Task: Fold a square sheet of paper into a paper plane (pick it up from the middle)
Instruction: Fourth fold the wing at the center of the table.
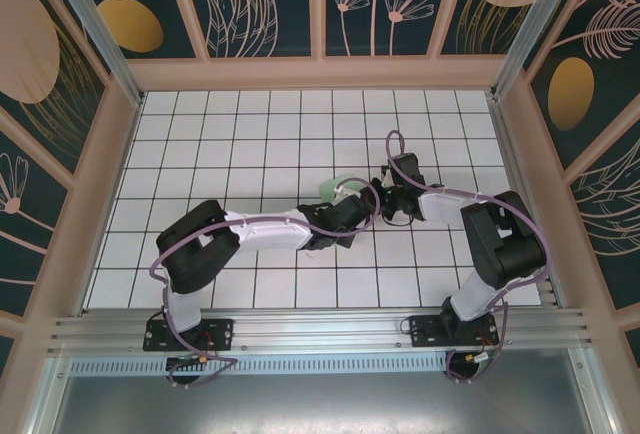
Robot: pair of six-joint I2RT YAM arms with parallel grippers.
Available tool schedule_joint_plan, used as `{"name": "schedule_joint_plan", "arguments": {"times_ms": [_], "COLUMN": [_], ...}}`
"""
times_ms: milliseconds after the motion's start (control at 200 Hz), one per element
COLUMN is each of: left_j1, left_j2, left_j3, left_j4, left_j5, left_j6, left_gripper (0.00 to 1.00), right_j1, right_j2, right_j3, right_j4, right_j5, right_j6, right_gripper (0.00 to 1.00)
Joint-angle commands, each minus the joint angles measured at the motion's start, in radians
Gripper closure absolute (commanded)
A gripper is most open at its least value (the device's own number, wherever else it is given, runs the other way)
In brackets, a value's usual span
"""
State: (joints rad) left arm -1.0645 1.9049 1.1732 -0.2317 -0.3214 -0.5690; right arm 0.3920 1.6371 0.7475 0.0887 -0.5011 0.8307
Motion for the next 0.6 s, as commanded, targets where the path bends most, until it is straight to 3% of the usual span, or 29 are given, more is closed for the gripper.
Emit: {"name": "schedule_joint_plan", "arguments": {"times_ms": [0,240,595], "left_j1": [-0.015,-0.018,-0.02], "left_j2": [0.028,0.029,-0.032], "left_j3": [0.016,0.012,-0.024], "left_j4": [-0.047,-0.052,0.024], "left_j5": [-0.021,-0.032,0.009], "left_j6": [0.021,0.014,-0.017], "left_gripper": [0.68,0.75,0.5], "right_j1": [0.011,0.012,0.018], "right_j2": [-0.035,-0.031,-0.036], "right_j3": [-0.004,0.0,0.009], "right_j4": [0.019,0.02,0.023], "right_j5": [-0.003,-0.004,-0.011], "right_j6": [0.023,0.023,0.033], "right_gripper": [0.95,0.94,0.97]}}
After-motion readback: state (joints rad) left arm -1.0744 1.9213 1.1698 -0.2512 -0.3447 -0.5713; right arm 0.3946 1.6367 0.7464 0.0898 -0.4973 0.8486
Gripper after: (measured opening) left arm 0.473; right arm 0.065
